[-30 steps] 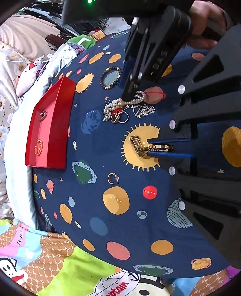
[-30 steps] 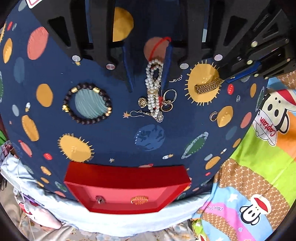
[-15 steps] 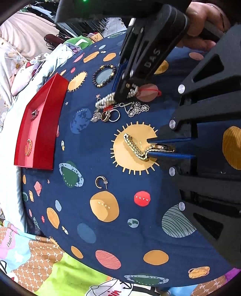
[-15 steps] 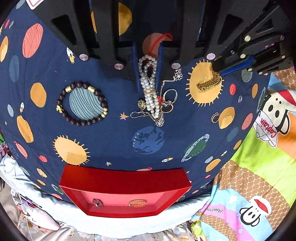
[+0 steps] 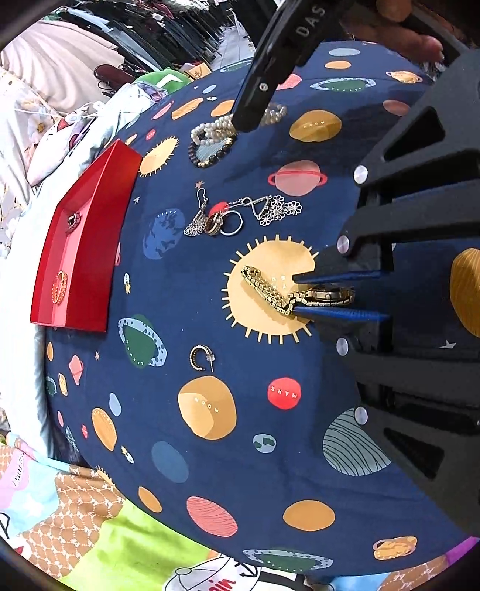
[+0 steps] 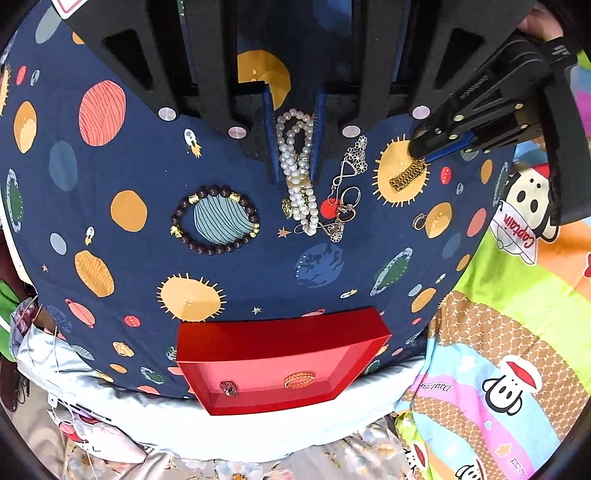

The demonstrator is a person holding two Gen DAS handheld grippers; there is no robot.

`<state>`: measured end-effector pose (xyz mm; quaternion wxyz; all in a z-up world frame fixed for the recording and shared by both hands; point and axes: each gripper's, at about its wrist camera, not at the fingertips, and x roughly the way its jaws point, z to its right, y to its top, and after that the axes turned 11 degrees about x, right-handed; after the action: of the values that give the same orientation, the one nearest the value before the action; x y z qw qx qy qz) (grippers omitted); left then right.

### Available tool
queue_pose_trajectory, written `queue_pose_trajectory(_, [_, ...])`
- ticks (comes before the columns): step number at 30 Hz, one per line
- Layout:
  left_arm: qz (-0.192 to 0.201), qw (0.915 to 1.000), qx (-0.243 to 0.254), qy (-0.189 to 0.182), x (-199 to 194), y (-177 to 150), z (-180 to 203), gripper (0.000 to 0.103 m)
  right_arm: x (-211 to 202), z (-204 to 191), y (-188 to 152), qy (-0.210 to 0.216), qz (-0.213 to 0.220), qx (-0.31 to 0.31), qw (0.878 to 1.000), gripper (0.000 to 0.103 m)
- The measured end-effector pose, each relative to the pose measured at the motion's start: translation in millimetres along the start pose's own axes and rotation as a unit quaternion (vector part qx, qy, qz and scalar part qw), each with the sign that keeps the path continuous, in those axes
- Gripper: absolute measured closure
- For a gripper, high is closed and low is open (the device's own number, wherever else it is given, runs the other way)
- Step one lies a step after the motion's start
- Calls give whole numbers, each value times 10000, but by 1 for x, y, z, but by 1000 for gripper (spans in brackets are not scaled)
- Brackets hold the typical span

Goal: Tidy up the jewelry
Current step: 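Grasp the gold chain watch with the left tool while the right tool grasps the pearl necklace, then carry the gold watch and pearl necklace into the red tray and release both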

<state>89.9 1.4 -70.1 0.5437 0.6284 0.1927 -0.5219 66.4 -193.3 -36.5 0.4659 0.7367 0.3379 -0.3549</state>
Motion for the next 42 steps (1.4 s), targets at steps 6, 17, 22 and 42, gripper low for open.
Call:
queue_pose_trajectory(6, [87,9997,202,77,1,-1,11,75,-4,-1,-2,36,23,-11,10000,88])
queue_pose_trajectory(17, [-59,9997,33,-214,-4,-3,8,96,-12,-2,-1,88,78,13,9999,88])
queue_pose_trajectory(22, [66,9992,112,-376,-21,5,19,96,-25,-3,4,164,221,-1,9996,88])
queue_pose_trajectory(42, [1206,9909,385,-456,-75,148,24,95,-51,-7,94,152,1076,-197,9939,88])
